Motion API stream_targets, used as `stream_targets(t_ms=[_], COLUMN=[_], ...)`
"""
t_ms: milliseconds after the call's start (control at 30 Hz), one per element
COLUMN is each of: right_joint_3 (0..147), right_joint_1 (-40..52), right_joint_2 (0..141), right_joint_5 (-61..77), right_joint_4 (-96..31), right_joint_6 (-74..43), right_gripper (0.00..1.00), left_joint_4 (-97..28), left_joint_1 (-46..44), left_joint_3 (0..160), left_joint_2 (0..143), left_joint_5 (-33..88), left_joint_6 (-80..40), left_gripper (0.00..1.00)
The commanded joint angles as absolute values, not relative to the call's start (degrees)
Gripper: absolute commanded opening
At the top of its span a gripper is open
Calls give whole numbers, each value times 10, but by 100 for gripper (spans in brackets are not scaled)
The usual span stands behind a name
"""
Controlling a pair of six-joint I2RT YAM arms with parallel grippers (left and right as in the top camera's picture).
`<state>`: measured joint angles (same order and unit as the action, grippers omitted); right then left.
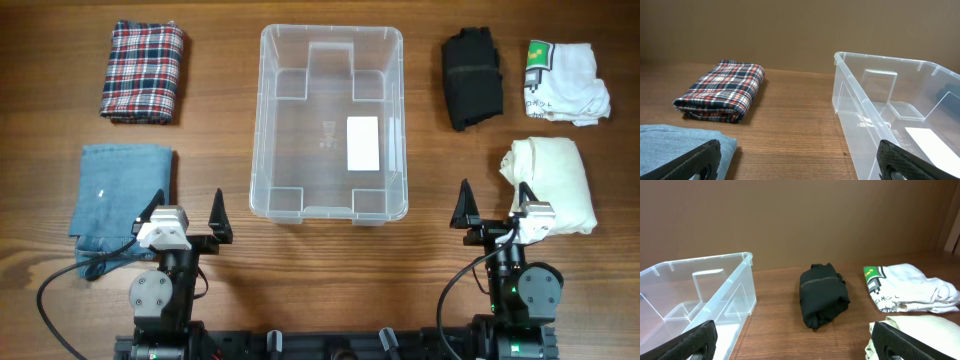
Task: Pack container
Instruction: 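Open the right gripper and reach down onto the cream folded garment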
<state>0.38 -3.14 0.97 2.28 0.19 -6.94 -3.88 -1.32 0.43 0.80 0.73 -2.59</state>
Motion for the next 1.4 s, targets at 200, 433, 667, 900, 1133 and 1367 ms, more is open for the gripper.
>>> stream_targets(t_ms=[200,433,667,900,1133,1367], right_joint_3=[3,3,3,38,220,346], right_joint_1=[-30,-30,-30,-30,-30,-62], right_joint_2=[6,6,6,6,82,243], right_joint_5=[29,29,-2,-118,-292,-316], right_joint_4=[53,103,98,47,-227,-361], right_joint_6=[-113,-258,-270,-271,-247,-367], right_gripper=[100,100,100,100,100,100], left_joint_4=[-42,-42,-42,-42,-42,-42], left_joint_1=[-10,-10,-10,-10,-10,-10], left_joint_3=[3,3,3,3,3,3], left_joint_2=[4,4,4,4,4,4], left_joint_5=[4,4,4,4,4,4], left_joint_6=[-17,-17,-17,-17,-17,-17], left_gripper=[100,100,100,100,100,100])
